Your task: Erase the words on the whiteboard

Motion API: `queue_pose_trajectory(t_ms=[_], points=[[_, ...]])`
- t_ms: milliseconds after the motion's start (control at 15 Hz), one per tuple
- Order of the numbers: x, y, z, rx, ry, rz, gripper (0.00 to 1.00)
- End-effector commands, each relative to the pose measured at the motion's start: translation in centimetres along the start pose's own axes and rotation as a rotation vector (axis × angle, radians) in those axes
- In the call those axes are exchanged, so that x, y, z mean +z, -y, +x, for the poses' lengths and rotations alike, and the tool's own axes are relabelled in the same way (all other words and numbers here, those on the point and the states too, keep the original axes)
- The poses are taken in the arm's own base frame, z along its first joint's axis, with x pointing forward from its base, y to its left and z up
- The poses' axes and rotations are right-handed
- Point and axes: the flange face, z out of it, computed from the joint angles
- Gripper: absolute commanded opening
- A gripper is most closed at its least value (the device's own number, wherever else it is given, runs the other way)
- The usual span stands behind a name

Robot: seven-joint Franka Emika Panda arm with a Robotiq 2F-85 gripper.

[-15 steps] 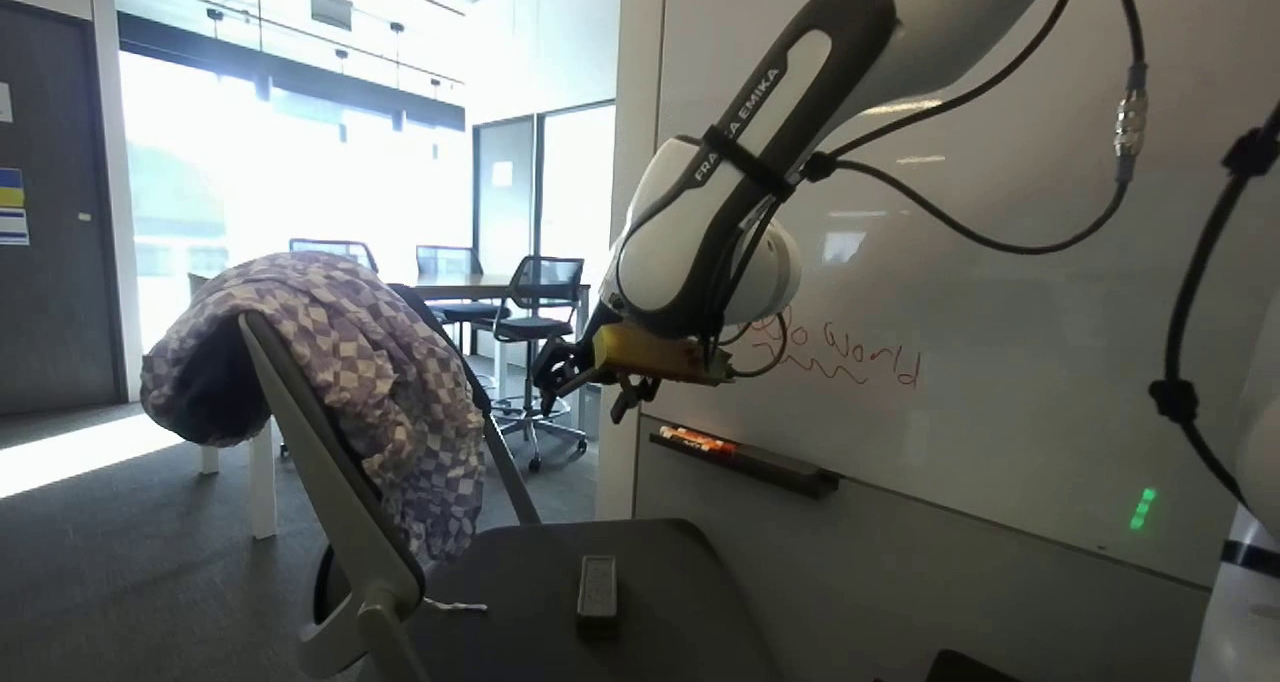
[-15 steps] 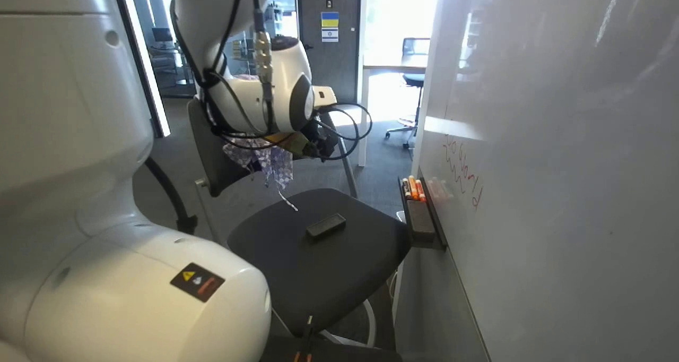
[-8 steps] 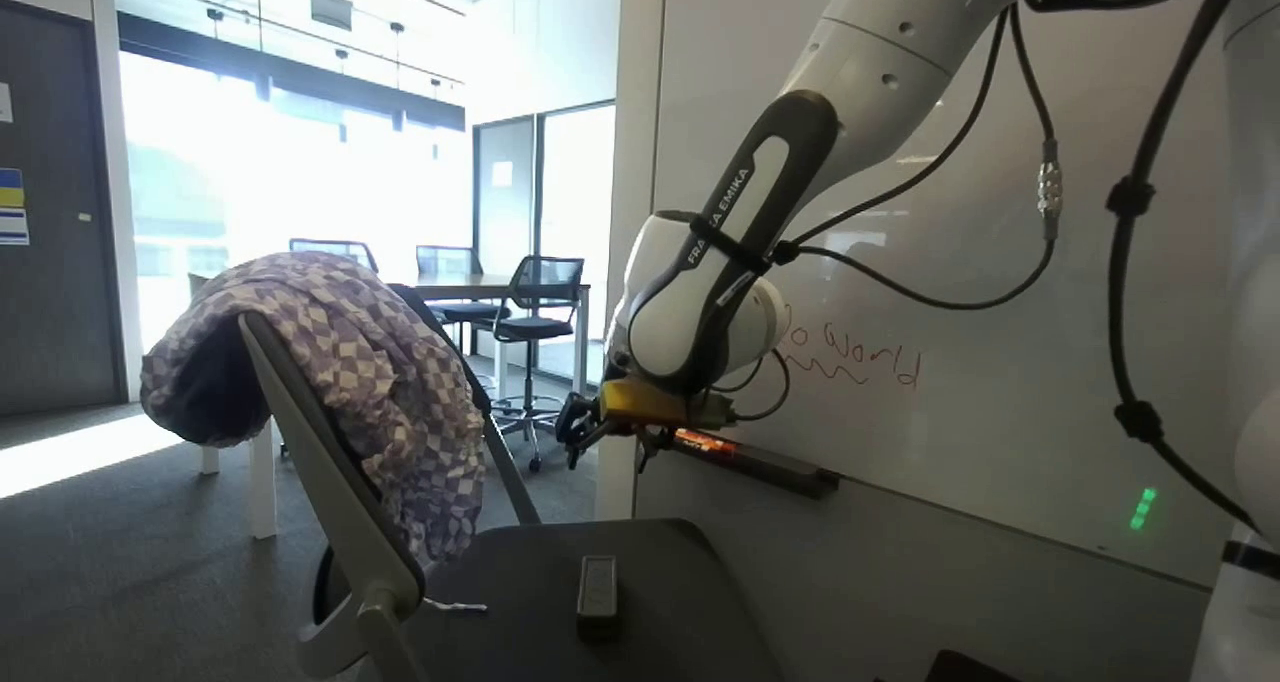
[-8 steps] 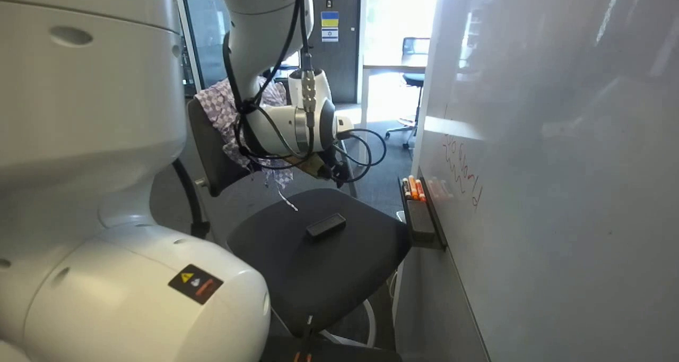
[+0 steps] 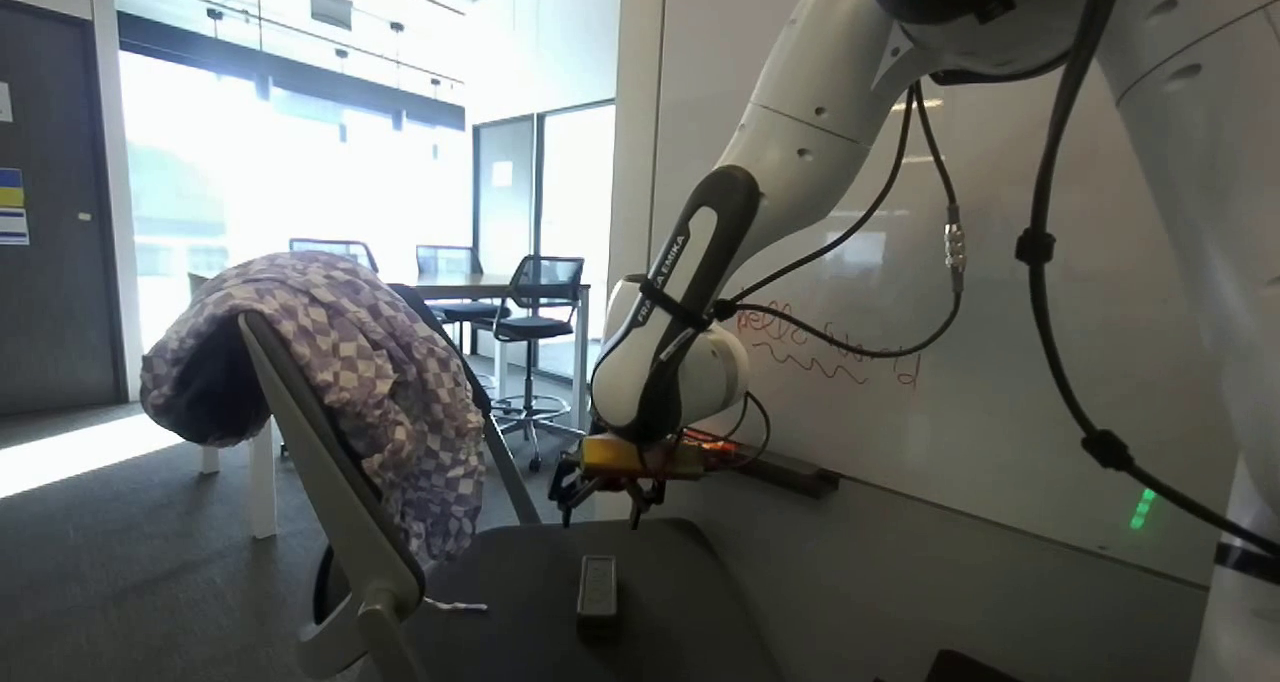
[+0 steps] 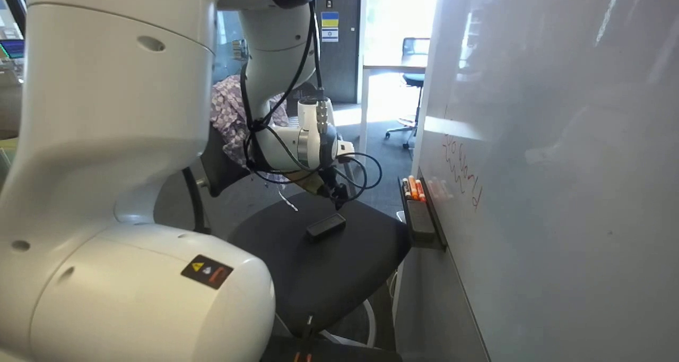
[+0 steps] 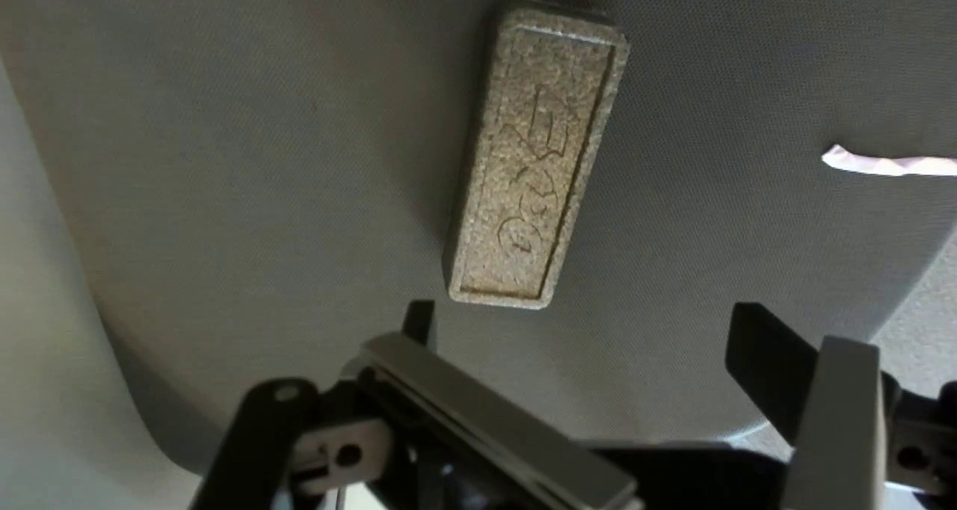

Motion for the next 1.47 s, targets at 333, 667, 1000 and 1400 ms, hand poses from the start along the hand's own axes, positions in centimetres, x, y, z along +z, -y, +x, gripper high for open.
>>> queue_pose_trajectory(t_ms=[333, 667, 1000, 1400], points=[[4.3, 0.2, 0.4, 0.032, 0.034, -0.029, 1.00], [5.5, -0.5, 0.1, 0.051, 0.055, -0.048, 1.00], [7.0, -0.7, -0.7, 0.046, 0.077, -0.063, 1.00], [7.8, -0.6, -2.2, 0.031, 0.102, -0.074, 1.00]])
